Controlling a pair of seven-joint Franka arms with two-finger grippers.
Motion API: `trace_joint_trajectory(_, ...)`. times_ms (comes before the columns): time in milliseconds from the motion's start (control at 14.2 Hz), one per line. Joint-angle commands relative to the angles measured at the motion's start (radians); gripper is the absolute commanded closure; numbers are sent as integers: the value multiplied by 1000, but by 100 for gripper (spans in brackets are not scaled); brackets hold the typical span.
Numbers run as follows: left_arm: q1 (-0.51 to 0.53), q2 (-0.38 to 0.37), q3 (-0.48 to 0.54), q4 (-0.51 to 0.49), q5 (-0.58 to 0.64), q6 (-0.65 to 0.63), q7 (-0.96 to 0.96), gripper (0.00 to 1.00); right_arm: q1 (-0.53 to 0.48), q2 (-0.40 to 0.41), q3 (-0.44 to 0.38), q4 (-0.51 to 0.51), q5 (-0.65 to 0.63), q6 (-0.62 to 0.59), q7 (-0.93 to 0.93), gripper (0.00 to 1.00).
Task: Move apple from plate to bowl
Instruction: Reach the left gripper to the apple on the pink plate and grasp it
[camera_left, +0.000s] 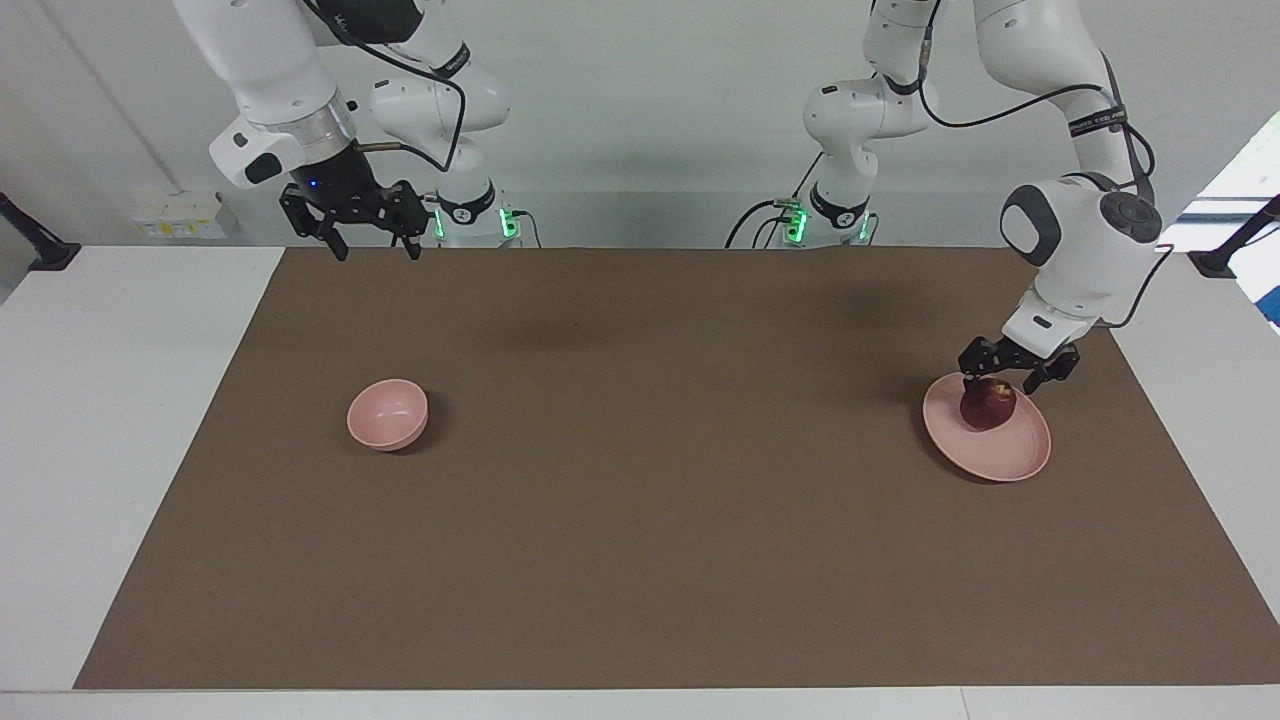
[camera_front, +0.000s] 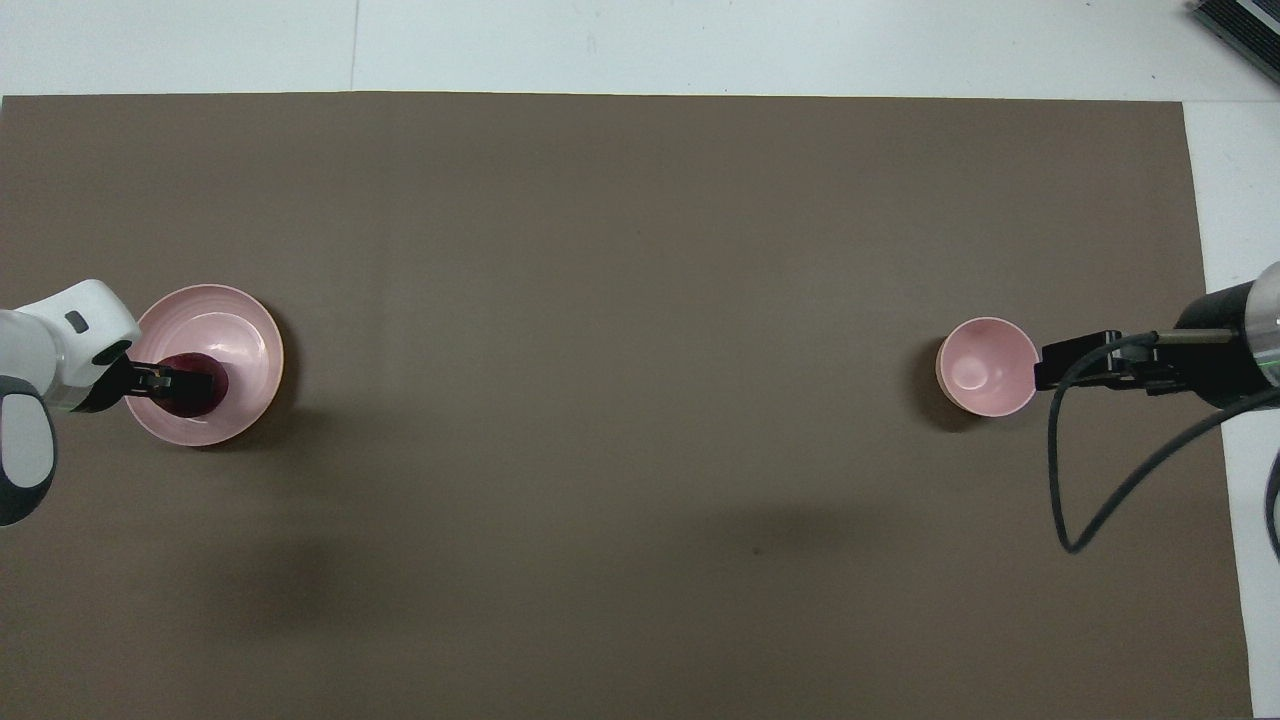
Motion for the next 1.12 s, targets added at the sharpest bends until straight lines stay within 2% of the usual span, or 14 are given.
trace_joint_trajectory(0,14,12,-8,-12,-29,29,22,0,-4,-26,2,-39,17,24,18,0)
trace_joint_trajectory(773,17,15,-8,-12,-29,32,23,4,-4,-27,2,-47,17,24,16,0)
trace_joint_trajectory(1055,16,35,-8,-10,-29,75,23,4,-4,-27,2,-47,17,24,18,0)
